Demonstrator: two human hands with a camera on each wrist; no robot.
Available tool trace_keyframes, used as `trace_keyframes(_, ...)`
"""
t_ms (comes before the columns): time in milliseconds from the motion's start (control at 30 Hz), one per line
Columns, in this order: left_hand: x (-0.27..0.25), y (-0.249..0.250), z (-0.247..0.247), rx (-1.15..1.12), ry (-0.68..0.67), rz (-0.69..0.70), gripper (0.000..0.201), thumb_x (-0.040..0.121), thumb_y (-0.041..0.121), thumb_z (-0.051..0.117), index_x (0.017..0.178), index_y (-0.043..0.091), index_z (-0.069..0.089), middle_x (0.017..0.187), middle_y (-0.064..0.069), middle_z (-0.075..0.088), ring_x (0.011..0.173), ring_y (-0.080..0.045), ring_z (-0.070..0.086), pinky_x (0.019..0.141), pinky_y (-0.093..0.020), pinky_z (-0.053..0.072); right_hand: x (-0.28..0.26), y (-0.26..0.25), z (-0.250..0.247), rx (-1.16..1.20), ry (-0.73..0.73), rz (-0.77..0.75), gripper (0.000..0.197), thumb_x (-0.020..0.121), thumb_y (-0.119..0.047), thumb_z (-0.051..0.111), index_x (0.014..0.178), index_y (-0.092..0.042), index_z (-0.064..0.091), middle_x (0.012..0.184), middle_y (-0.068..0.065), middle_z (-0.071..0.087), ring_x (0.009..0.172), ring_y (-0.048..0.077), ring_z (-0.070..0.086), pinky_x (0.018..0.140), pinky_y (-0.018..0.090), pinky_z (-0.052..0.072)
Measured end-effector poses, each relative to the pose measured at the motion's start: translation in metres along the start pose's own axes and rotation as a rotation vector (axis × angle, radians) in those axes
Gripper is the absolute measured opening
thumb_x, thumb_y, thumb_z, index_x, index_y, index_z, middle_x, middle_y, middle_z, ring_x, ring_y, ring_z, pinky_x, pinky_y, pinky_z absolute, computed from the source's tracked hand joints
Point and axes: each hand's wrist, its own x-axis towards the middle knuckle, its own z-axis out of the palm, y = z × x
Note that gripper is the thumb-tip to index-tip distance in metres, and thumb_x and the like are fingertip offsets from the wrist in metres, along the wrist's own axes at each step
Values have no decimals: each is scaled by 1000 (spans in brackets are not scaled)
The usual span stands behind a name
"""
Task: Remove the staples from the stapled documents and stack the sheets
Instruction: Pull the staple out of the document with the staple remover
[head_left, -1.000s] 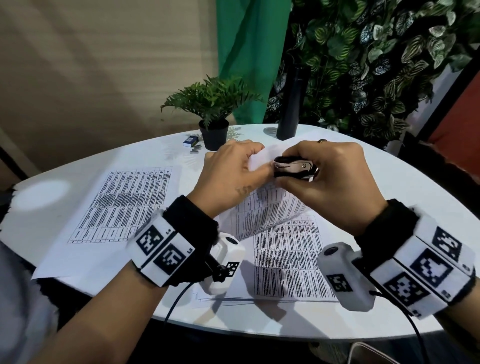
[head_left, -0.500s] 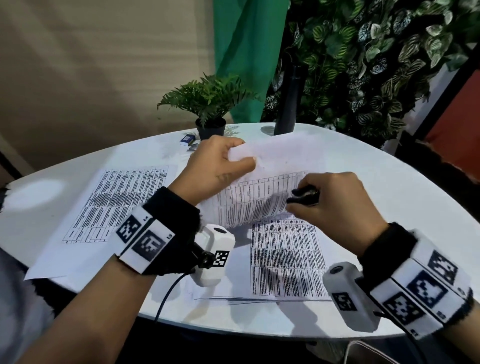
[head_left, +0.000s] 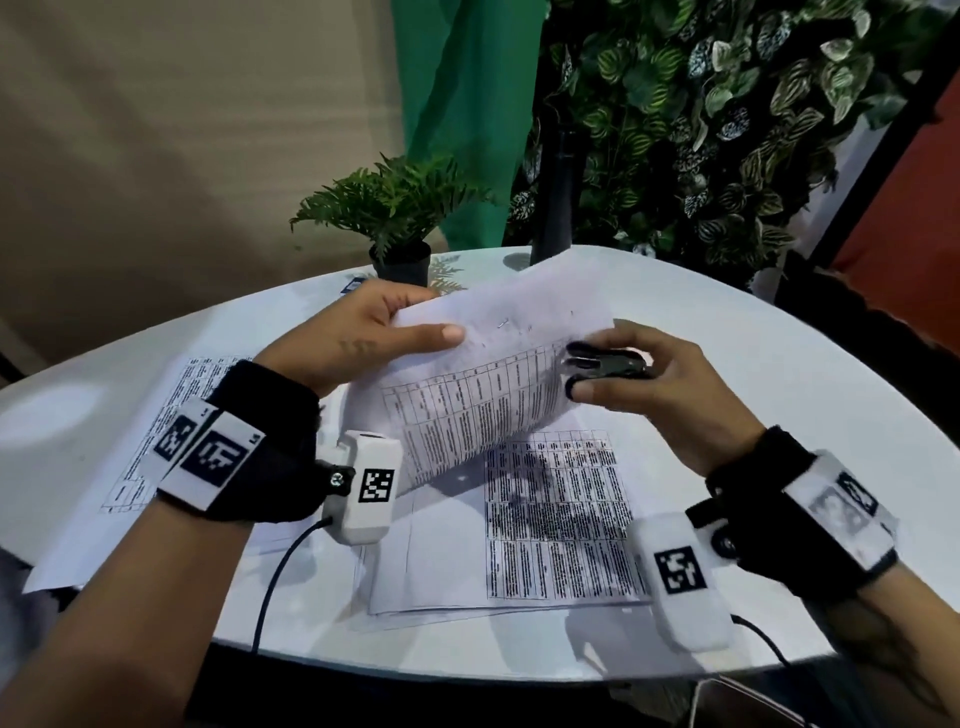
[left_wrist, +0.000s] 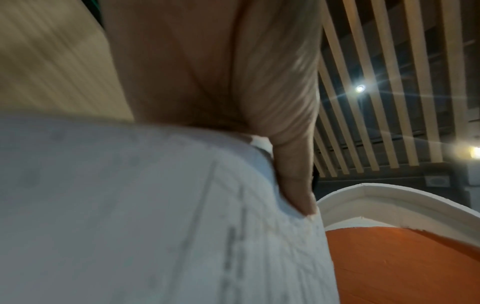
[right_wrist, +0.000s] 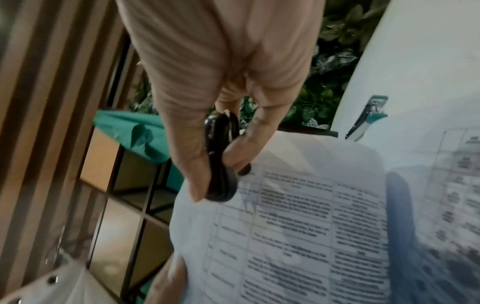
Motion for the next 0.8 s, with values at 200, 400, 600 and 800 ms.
trace_keyframes(200,4,-4,-2,58,77,20,17,71,24,71,83,12,71,76,0,74,66,-8,66,65,-21,53,3,-5,-8,120,-162,24,58,21,-41,93,74,-24,75,79,-3,73,70,6,67,58,15,51)
trace_keyframes(400,12,9,8,334,115,132,33,61,41,74,77,12,66,71,4,66,61,1,57,58,-16,42,-2,0,-4,166,-139,2,62,22,-38,93,79,-20,75,83,3,73,73,11,68,59,17,52)
trace_keyframes(600,19,15,16,242,57,94,34,69,29,73,81,-2,70,71,-19,66,60,-8,56,57,-16,42,-11,3,-2,59,-26,-66,57,30,-35,90,82,-25,71,92,2,71,78,7,65,58,18,50)
trace_keyframes(800,18,20,16,208,31,60,29,75,18,74,90,-7,71,86,-30,68,65,-17,55,60,-22,42,-17,-23,2,-751,294,-686,40,62,-27,79,97,-13,64,112,2,53,95,4,55,80,33,53)
